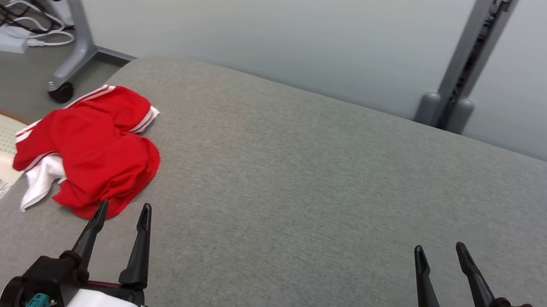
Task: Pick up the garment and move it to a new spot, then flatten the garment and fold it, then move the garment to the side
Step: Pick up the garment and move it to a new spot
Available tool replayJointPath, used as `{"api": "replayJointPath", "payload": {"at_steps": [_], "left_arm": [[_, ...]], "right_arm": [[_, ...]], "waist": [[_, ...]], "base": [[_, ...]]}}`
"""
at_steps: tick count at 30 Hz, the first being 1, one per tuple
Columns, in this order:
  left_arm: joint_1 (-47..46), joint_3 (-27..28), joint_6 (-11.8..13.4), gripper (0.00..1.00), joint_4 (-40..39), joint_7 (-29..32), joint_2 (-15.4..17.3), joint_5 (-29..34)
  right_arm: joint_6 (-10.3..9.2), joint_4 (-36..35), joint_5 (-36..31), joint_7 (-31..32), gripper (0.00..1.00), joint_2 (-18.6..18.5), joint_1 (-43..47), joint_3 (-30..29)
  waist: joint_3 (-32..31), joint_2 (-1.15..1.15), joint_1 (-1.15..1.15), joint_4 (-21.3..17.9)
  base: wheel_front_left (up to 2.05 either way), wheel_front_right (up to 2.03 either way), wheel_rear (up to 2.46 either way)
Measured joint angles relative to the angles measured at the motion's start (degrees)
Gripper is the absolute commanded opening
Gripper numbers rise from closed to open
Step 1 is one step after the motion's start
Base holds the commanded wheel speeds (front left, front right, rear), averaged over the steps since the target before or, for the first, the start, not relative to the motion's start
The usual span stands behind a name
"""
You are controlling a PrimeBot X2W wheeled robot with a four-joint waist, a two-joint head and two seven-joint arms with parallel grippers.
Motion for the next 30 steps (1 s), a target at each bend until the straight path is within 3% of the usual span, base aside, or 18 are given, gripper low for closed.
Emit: {"api": "replayJointPath", "payload": {"at_steps": [15,30], "left_arm": [[0.88,0.88,1.12,1.0,-1.19,0.0,0.0,-0.26],[1.14,1.27,1.44,1.0,-1.2,0.0,0.0,-1.12]], "right_arm": [[0.0,0.1,0.51,-0.01,1.0,0.58,0.29,0.71],[0.0,0.19,0.82,0.0,1.0,-0.03,0.27,1.57]], "waist": [[-0.17,0.0,0.0,8.96],[0.01,0.0,0.0,10.39]], "base": [[0.0,0.0,0.0],[0.0,0.0,0.0]]}}
